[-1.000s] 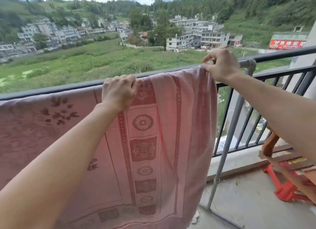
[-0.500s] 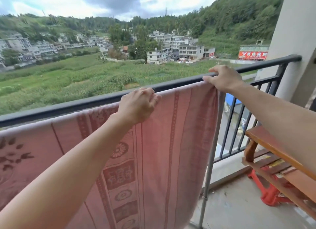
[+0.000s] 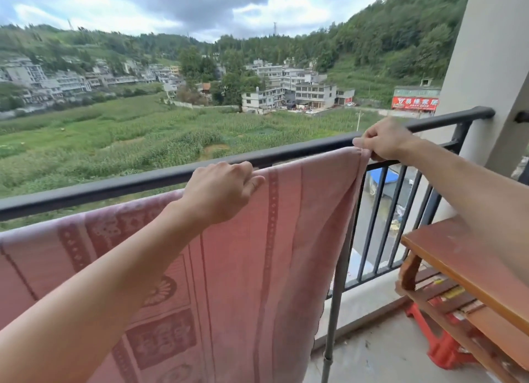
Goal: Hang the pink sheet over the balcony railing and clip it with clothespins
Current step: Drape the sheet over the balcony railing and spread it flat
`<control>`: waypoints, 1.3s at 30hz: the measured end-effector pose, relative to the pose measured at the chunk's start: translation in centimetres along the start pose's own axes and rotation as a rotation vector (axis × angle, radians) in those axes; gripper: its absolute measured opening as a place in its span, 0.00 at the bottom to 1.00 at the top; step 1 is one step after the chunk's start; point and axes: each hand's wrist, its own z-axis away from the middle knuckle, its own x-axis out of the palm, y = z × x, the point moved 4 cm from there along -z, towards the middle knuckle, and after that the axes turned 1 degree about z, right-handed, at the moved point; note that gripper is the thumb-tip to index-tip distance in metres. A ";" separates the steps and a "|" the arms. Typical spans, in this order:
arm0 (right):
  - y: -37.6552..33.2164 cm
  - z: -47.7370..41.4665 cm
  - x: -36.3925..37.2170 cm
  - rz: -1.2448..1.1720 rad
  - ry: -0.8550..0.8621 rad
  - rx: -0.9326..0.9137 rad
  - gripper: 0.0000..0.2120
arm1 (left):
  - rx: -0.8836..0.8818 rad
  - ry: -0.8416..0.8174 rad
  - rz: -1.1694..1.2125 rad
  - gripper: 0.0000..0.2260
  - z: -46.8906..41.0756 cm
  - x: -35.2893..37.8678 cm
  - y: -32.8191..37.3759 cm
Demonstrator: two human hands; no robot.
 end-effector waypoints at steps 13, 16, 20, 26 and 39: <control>3.0 -2.5 0.9 0.025 -0.372 -0.737 0.21 | -0.191 0.243 -0.156 0.18 -5.2 4.5 11.5; 3.4 -3.5 -0.8 -0.095 -0.369 -0.748 0.12 | -0.254 0.342 -0.124 0.16 -4.3 4.8 12.5; 3.8 -5.0 -1.8 -0.234 -0.327 -0.725 0.06 | -0.207 0.541 -0.088 0.13 -2.7 4.9 16.8; 5.1 -3.1 -0.1 -0.236 -0.493 -0.637 0.05 | -0.364 0.287 -0.163 0.21 -5.2 7.6 22.1; 7.9 -5.6 1.8 -0.395 -0.481 -0.670 0.06 | -0.713 0.524 0.346 0.07 -6.1 8.8 24.1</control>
